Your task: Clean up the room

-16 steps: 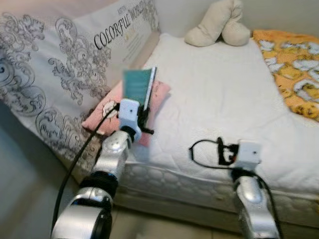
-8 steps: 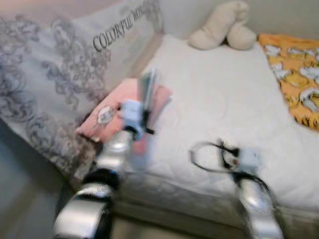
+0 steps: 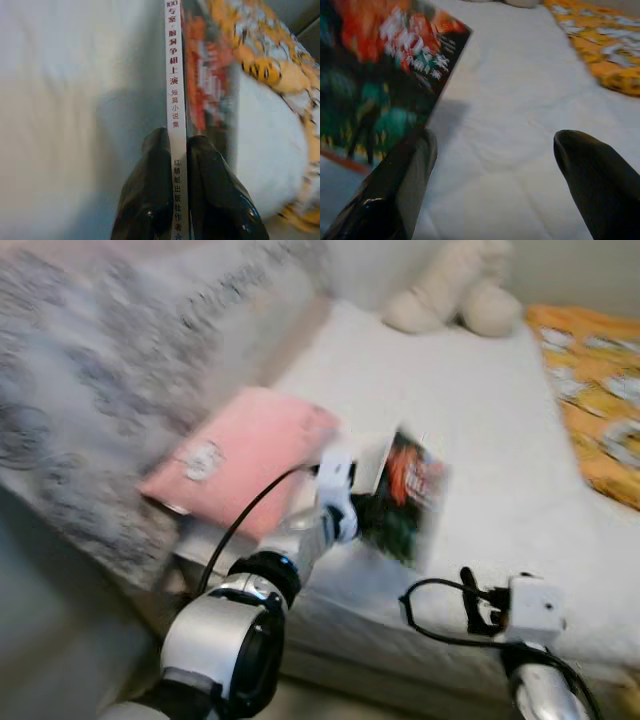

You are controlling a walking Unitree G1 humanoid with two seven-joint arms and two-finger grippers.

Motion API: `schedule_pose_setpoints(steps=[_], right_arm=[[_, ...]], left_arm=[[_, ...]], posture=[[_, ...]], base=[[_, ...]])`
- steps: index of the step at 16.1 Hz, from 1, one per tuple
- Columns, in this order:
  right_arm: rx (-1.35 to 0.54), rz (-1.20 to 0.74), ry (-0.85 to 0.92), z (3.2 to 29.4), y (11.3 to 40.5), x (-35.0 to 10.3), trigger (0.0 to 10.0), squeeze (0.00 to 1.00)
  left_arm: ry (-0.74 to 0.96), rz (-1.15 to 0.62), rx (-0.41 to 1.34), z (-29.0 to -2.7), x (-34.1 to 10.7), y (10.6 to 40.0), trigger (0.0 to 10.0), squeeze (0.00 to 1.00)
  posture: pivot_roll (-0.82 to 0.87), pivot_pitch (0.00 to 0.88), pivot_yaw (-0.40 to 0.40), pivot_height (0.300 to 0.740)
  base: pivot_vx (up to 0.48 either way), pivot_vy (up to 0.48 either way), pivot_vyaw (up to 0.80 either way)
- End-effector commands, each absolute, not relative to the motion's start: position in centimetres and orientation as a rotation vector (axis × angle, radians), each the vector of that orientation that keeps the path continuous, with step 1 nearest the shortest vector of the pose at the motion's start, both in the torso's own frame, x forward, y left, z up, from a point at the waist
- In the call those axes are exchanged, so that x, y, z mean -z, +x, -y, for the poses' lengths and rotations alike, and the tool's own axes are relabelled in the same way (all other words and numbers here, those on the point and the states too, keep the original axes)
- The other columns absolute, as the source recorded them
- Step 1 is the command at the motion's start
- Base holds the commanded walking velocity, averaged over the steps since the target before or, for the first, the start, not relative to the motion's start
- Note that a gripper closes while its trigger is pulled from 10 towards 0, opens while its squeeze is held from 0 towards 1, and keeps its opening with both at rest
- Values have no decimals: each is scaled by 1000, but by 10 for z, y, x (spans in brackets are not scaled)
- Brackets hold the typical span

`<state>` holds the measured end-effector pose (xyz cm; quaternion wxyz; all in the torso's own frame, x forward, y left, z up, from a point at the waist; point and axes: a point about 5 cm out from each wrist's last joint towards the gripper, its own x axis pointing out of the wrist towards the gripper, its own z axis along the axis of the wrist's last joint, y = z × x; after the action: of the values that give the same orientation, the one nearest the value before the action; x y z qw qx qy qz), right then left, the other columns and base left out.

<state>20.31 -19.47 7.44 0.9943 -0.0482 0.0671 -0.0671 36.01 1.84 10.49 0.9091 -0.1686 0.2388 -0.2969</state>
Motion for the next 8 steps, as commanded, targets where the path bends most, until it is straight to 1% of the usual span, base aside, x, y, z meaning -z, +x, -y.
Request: schedule_pose_setpoints(steps=[1, 3, 4, 5, 6, 7, 8], right_arm=[[115, -129, -105, 191, 200, -82, 10000, 0], [102, -135, -124, 190, 193, -87, 10000, 0], [99, -138, -128, 190, 191, -87, 10000, 0], [98, -144, -132, 189, 188, -90, 10000, 0], [98, -156, -136, 189, 184, -92, 10000, 0], [102, -166, -136, 189, 183, -91, 10000, 0], [102, -175, -136, 189, 181, -91, 10000, 0]], left_arm=[[-398, -517, 586, -13, -102, 357, 10000, 0], [-521, -532, 491, -16, -103, 360, 10000, 0], [-544, -530, 469, -18, -104, 362, 10000, 0], [-474, -476, 398, -32, -111, 371, 10000, 0], [-257, -366, 331, -53, -126, 384, 10000, 0], [-179, -328, 321, -60, -133, 388, 10000, 0], [-150, -306, 312, -64, -138, 392, 10000, 0]], posture=[[-196, 187, -24, 740], [-221, 208, -39, 740], [-223, 210, -39, 740], [-233, 217, -36, 740], [-230, 223, -32, 740], [-227, 228, -30, 740], [-224, 230, -31, 740]], base=[[0, 0, 0], [0, 0, 0], [0, 0, 0], [0, 0, 0], [0, 0, 0], [0, 0, 0], [0, 0, 0]])
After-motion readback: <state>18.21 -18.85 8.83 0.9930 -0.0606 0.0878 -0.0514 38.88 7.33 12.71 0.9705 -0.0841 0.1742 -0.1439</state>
